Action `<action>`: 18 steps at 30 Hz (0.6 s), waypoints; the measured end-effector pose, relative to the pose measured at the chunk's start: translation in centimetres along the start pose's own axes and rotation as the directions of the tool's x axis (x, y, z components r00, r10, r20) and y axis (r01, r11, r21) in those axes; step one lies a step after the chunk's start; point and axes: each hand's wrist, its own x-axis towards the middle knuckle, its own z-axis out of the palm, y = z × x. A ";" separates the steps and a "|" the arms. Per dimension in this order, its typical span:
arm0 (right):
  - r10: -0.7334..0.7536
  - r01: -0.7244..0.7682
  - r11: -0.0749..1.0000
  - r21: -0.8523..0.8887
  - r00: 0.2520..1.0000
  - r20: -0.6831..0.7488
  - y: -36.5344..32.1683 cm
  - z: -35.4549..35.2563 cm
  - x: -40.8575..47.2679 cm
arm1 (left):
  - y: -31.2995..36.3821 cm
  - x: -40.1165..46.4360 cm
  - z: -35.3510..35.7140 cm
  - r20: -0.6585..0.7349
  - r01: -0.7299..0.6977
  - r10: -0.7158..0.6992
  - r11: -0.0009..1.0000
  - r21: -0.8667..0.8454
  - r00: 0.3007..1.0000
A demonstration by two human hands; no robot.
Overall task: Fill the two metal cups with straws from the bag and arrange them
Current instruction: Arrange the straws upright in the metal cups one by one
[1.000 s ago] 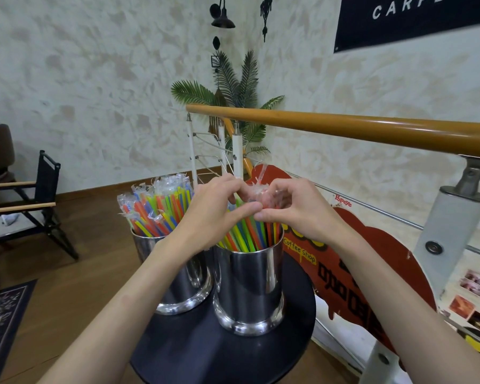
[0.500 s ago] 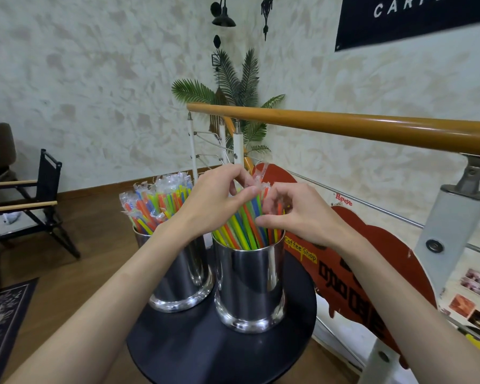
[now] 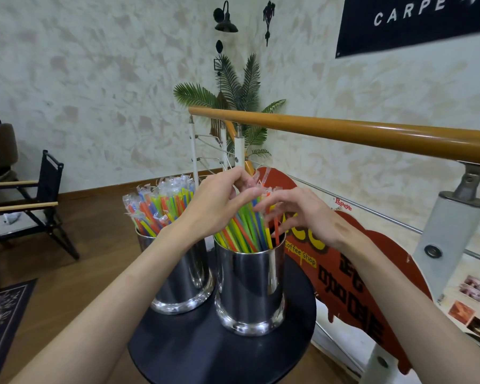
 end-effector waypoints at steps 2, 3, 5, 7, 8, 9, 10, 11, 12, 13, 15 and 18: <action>0.015 -0.015 0.999 -0.038 1.000 -0.005 0.2 -0.1 0.2 | 0.0 -0.1 -0.1 -0.008 0.002 -0.002 1.000 -0.009 1.000; 0.002 -0.004 0.996 -0.088 1.000 -0.018 0.3 -0.1 0.4 | 0.0 -0.1 -0.1 -0.012 0.004 -0.004 1.000 -0.016 1.000; -0.092 0.082 0.969 -0.231 0.995 -0.034 0.6 -0.2 0.7 | 0.1 -0.1 0.0 -0.013 0.009 -0.010 1.000 -0.030 1.000; -0.201 0.184 0.910 -0.371 0.980 -0.006 0.8 -0.1 0.9 | 0.1 -0.1 0.0 -0.020 0.009 -0.010 0.999 -0.033 1.000; -0.231 0.215 0.878 -0.428 0.973 0.015 0.9 0.0 1.1 | 0.2 0.0 0.1 -0.026 0.008 -0.009 0.999 -0.036 1.000; -0.244 0.232 0.850 -0.473 0.969 0.036 1.0 0.0 1.2 | 0.2 0.0 0.1 -0.030 0.008 -0.009 0.999 -0.042 1.000; -0.250 0.241 0.830 -0.503 0.967 0.051 1.0 0.1 1.3 | 0.2 0.1 0.1 -0.031 0.007 -0.009 0.999 -0.049 0.999; -0.255 0.246 0.815 -0.525 0.965 0.058 1.1 0.1 1.3 | 0.2 0.1 0.1 -0.030 0.007 -0.008 0.999 -0.052 1.000; -0.259 0.247 0.804 -0.541 0.964 0.056 1.1 0.1 1.3 | 0.1 0.1 0.2 -0.028 0.005 -0.006 0.999 -0.048 1.000; -0.264 0.245 0.797 -0.552 0.963 0.047 1.1 0.2 1.2 | 0.1 0.1 0.2 -0.026 0.002 -0.003 0.999 -0.040 1.000; -0.280 0.242 0.794 -0.558 0.960 0.017 1.1 0.3 1.0 | -0.1 0.0 0.1 -0.022 0.000 -0.001 1.000 -0.025 1.000; -0.296 0.233 0.793 -0.563 0.955 -0.023 1.3 0.3 0.8 | -0.4 -0.3 -0.3 -0.012 0.005 -0.005 1.000 -0.016 1.000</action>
